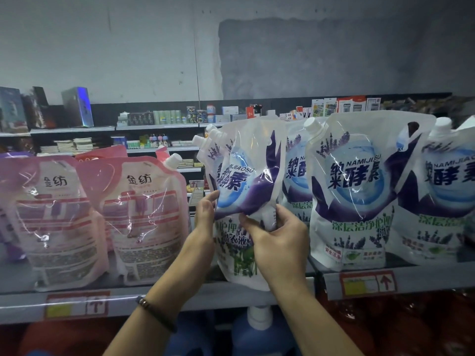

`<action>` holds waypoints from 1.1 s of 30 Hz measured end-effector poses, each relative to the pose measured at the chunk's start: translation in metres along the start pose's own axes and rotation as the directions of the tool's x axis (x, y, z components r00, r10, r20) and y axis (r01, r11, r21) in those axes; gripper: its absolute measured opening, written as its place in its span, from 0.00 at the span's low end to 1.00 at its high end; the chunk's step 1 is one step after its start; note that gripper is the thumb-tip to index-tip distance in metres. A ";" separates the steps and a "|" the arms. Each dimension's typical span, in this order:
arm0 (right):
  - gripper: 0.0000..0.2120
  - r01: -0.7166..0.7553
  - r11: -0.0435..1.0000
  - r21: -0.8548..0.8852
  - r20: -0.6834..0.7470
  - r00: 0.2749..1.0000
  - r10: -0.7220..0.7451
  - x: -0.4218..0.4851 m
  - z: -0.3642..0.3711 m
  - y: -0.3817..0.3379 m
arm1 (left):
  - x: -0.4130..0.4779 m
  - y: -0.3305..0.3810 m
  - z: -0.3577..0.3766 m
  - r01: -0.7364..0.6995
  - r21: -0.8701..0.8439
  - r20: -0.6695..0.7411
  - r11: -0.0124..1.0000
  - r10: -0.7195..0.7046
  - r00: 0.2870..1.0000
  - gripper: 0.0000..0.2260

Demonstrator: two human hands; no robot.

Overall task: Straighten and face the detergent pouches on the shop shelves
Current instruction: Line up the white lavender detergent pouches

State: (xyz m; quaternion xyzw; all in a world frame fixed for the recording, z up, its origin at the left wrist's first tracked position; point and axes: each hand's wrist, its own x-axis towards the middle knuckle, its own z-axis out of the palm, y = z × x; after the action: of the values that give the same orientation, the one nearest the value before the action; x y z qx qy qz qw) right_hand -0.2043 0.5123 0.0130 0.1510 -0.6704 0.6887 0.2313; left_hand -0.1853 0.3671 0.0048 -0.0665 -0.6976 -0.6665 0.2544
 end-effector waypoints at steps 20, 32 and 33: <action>0.08 -0.084 0.970 0.229 0.358 0.934 -0.004 0.052 -0.031 0.024 | 0.023 -0.005 -0.016 0.131 0.208 0.240 0.969 -0.181 0.954 0.33; 0.13 -0.158 0.954 0.256 0.487 0.873 0.014 0.066 -0.042 0.026 | 0.028 -0.012 -0.014 0.098 0.171 0.169 0.980 -0.128 0.977 0.42; 0.13 -0.161 0.955 0.249 0.489 0.872 0.020 0.068 -0.042 0.026 | 0.027 -0.014 -0.013 0.085 0.160 0.152 0.983 -0.110 0.982 0.44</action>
State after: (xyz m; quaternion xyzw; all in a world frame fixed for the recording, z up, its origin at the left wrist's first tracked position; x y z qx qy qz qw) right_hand -0.2708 0.5623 0.0233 0.3168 -0.6080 0.7279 0.0007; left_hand -0.2116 0.3467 0.0044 -0.0658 -0.7672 -0.6152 0.1688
